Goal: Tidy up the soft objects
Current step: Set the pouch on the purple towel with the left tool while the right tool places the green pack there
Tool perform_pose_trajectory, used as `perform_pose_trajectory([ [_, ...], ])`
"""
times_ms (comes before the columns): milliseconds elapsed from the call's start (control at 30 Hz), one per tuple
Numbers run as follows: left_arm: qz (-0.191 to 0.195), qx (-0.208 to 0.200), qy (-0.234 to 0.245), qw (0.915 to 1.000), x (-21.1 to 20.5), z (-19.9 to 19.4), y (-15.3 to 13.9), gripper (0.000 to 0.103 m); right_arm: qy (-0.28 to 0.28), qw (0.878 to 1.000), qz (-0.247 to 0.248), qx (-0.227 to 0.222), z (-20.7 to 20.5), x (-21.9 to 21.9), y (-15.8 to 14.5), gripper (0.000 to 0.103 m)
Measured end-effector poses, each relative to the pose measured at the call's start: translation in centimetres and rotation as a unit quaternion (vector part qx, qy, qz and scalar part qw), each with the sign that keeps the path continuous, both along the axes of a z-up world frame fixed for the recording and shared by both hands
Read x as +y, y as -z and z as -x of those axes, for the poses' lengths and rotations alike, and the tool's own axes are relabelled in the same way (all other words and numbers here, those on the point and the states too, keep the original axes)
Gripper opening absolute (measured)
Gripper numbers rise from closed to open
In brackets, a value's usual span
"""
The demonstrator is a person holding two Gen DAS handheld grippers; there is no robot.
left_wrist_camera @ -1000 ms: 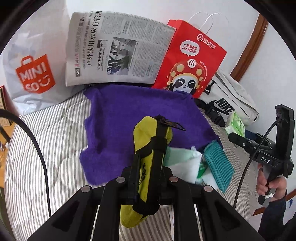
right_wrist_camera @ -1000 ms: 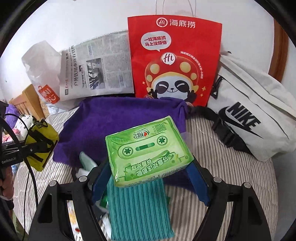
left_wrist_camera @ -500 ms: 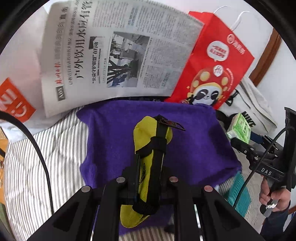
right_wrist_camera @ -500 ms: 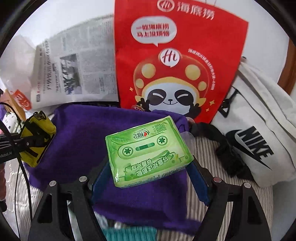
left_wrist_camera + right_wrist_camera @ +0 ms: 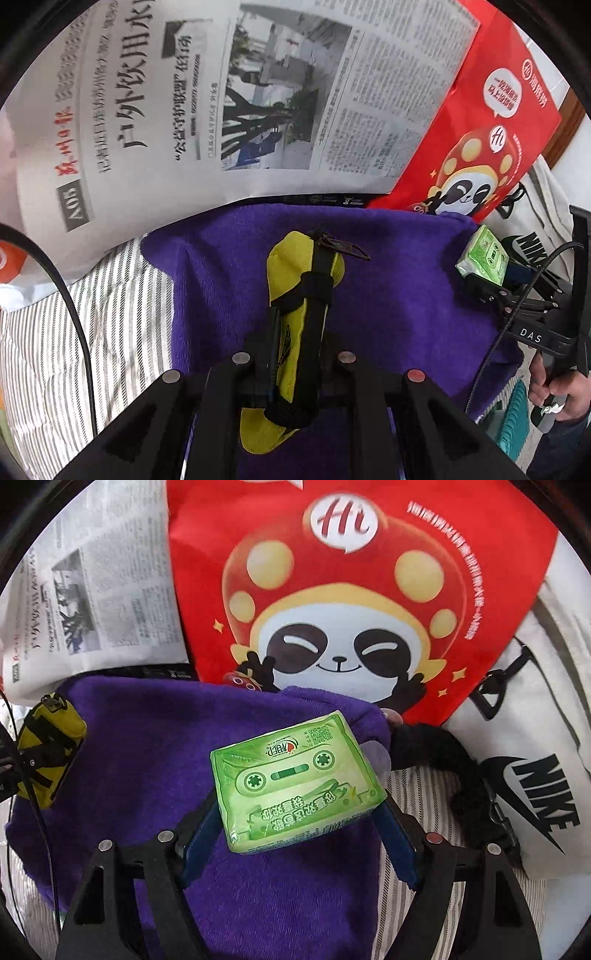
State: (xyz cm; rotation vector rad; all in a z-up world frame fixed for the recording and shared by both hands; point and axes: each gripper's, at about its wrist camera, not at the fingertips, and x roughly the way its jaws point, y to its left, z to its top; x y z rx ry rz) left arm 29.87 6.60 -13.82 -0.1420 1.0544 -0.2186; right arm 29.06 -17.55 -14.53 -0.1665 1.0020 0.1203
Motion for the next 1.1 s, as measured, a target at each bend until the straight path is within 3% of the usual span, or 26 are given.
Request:
perform_pose_trajectory([
  [533, -0.023, 0.009, 0.003, 0.9997, -0.9, -1.6, 1.7, 0.018, -0.036, 0.998, 0.015, 0.054, -2.1, 1.2, 2.7, 0.079],
  [833, -0.030, 0.025, -0.002, 0.9992, -0.8, -0.9, 2.3, 0.047, -0.051, 0.996, 0.018, 0.064, -2.3, 2.0, 3.3, 0.089],
  [1100, -0.049, 0.024, 0.001, 0.9985, -0.3, 1.2, 1.1, 0.062, -0.050, 0.998, 0.012, 0.042, -0.6, 2.4, 0.4, 0.091],
])
